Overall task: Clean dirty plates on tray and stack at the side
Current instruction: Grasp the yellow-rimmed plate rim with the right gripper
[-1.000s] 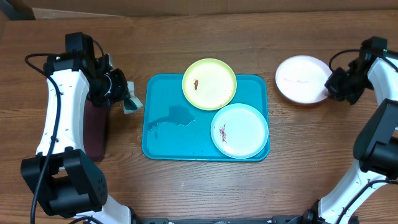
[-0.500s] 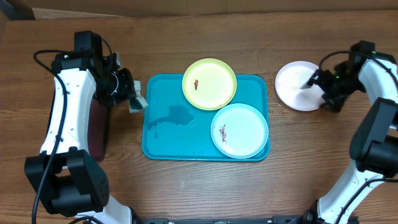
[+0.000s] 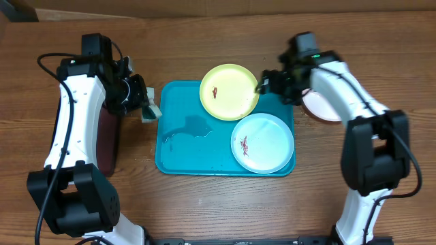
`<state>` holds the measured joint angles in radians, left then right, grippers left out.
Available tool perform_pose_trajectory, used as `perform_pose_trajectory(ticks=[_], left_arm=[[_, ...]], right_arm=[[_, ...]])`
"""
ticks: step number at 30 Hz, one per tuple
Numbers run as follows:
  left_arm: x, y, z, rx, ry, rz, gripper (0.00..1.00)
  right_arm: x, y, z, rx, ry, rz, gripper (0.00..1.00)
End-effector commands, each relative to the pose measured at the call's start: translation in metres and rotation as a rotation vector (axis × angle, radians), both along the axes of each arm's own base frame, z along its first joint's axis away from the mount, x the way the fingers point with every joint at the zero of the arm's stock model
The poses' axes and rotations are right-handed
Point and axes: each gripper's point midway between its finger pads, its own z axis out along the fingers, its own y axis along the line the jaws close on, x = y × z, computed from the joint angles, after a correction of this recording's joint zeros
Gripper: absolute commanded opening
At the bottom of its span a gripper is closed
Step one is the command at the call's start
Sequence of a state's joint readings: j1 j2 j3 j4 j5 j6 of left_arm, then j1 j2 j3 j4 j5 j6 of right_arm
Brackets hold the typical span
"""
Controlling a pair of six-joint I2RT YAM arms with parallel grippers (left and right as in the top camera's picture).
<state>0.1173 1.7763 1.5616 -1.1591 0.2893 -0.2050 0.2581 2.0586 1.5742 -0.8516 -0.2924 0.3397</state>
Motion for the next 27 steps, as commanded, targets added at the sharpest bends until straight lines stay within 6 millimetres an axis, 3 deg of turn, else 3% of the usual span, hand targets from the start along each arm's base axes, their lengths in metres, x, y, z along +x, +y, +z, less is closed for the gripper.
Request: perform_pose_trajectory(ticks=[1, 7, 15, 19, 21, 27], left_arm=[[-0.002, -0.007, 0.008, -0.009, -0.029, -0.038, 0.04], [-0.002, -0.013, 0.008, -0.008, -0.029, -0.055, 0.04], [-0.002, -0.021, 0.008, -0.004, -0.033, -0.088, 0.05], [-0.002, -0.023, 0.008, -0.004, -0.034, -0.097, 0.04], [-0.002, -0.025, 0.008, -0.003, -0.035, -0.101, 0.04], [-0.002, -0.031, 0.008, -0.002, -0.038, -0.122, 0.04]], right_arm=[[0.012, -0.011, 0.006, -0.218, -0.121, -0.029, 0.90], [0.018, 0.012, -0.016, -0.265, -0.158, 0.006, 0.89], [0.032, 0.022, -0.021, -0.244, -0.209, 0.013, 0.54], [0.036, 0.023, -0.022, -0.239, -0.225, 0.017, 0.52], [0.036, 0.023, -0.024, -0.240, -0.223, 0.017, 0.47], [0.031, 0.023, -0.042, -0.249, -0.179, 0.027, 0.40]])
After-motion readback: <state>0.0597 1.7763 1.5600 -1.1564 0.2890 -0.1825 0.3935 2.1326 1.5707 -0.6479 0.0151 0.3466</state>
